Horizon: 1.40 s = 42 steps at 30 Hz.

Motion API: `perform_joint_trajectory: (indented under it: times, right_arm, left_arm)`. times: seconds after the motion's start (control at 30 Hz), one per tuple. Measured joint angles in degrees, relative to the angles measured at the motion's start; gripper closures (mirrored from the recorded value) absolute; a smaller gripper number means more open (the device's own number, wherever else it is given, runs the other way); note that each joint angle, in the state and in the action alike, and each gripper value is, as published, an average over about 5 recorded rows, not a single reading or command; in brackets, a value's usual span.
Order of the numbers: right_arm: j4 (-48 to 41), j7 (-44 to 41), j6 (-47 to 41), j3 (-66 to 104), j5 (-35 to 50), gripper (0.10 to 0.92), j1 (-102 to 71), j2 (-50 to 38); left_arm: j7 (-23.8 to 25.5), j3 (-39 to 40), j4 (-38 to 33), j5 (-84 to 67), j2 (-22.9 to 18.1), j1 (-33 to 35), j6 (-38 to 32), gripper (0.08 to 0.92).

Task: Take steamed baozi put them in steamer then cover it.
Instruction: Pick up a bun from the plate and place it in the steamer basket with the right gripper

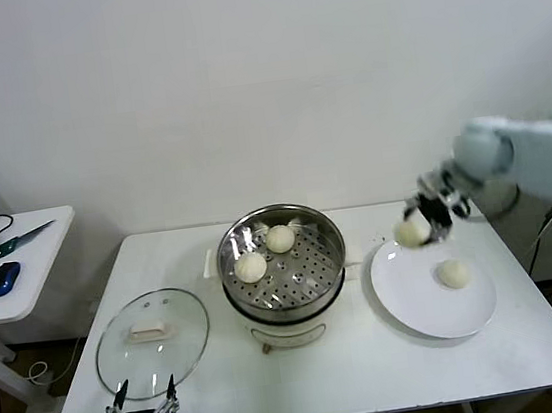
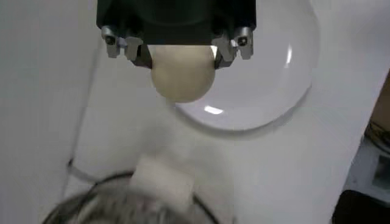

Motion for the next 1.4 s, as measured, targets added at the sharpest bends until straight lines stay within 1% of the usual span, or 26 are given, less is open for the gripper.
perform_joint_trajectory:
  times: [0.2, 0.43, 0.7, 0.93, 1.17, 1.27, 1.4]
  right_arm:
    - [4.2, -0.71, 10.0, 0.53, -3.0, 0.347, 5.46, 6.63]
    - [6.8, 1.8, 15.65, 3.26, -10.47, 0.347, 2.87, 14.39]
    - [6.82, 5.27, 17.32, 4.98, -18.46, 0.347, -4.58, 20.87]
    - [5.86, 7.51, 17.43, 5.47, -24.01, 0.347, -10.79, 23.11]
    - [4.49, 9.1, 17.52, 6.4, -27.51, 0.346, -14.63, 24.97]
    - [3.98, 9.29, 17.79, 6.59, -28.1, 0.326, -15.28, 25.48]
    - [3.83, 9.0, 18.4, 6.35, -27.77, 0.238, -15.44, 25.71]
  left_arm:
    - [-0.02, -0.45, -0.5, -0.08, -0.11, 0.42, -0.15, 0.177]
    - [-0.05, -1.16, -1.13, -0.29, -0.11, 0.85, -0.17, 0.177]
    - [-0.14, -1.87, -1.23, -0.69, -0.02, 1.29, -0.2, 0.177]
    - [-0.18, -1.75, -1.21, -0.8, -0.01, 1.17, -0.13, 0.177]
    - [-0.21, -1.72, -1.1, -0.76, -0.01, 1.09, -0.09, 0.177]
    - [-0.26, -1.7, -1.07, -0.76, -0.03, 1.09, -0.11, 0.177]
    - [-0.29, -1.59, -1.08, -0.76, -0.09, 1.1, -0.17, 0.177]
